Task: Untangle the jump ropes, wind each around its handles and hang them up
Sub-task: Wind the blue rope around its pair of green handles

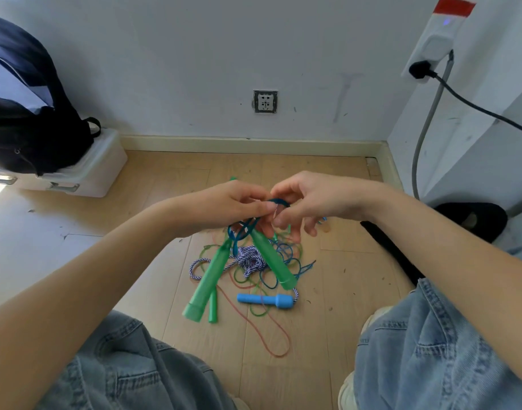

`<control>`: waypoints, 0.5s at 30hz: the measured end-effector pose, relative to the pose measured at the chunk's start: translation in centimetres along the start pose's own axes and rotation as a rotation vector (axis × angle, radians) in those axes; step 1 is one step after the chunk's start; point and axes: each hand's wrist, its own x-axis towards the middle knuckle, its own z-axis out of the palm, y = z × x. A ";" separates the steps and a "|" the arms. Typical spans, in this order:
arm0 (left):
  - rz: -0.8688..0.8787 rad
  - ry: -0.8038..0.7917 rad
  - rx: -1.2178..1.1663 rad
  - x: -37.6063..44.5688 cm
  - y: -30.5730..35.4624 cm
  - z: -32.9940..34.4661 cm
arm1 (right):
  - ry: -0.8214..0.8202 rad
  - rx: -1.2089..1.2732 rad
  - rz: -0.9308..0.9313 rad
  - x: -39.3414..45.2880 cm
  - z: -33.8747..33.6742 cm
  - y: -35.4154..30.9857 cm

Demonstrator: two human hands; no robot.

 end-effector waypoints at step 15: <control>-0.039 0.308 -0.148 0.0 -0.9 -2.1 | 0.479 0.320 0.121 -0.6 -2.2 0.0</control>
